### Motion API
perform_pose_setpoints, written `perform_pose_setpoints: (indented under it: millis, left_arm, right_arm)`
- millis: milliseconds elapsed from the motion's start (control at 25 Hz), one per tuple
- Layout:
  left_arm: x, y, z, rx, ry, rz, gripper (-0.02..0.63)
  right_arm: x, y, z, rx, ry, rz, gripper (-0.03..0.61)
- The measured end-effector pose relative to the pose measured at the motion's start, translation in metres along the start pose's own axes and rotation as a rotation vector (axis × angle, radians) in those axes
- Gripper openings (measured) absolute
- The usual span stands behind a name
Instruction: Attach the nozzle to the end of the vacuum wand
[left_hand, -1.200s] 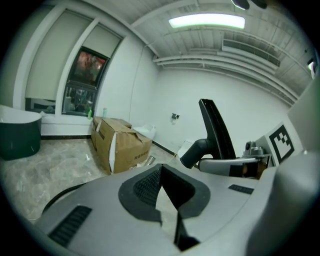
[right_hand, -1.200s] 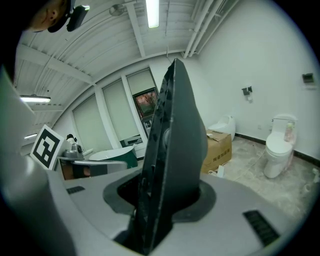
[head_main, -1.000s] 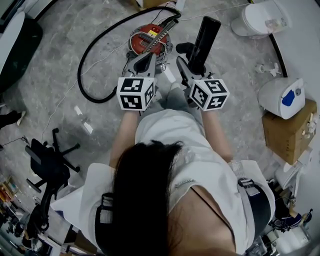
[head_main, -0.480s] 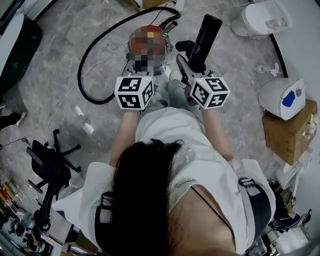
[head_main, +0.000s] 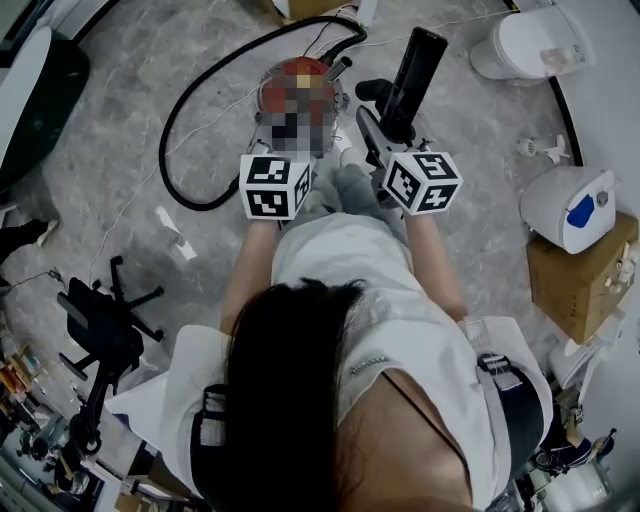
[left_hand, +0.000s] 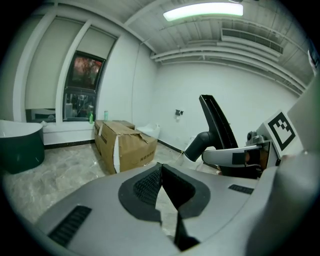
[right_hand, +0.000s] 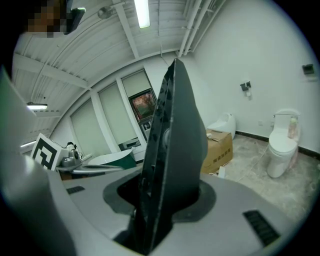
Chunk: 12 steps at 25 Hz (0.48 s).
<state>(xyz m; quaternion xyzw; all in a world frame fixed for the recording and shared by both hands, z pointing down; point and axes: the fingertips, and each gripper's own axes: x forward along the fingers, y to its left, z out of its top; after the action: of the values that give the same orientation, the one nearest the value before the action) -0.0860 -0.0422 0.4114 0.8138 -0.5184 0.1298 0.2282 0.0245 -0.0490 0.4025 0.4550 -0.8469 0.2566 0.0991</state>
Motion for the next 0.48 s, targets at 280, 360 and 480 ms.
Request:
perform_pose_setpoints:
  millis: [280,360,480]
  left_arm:
    - [0.029,0.001,-0.002,0.033,0.064,0.025,0.002]
    - [0.035,0.003,-0.005,0.04,0.085,0.035,0.002]
    - [0.047,0.005,-0.006,0.038,0.1,0.045,0.002]
  right_arm:
    - [0.015,-0.025,0.008,0.011,0.028,0.026,0.156]
    - [0.02,-0.03,0.008,0.014,0.036,0.037,0.156]
    - [0.029,-0.038,0.01,0.02,0.046,0.053,0.156]
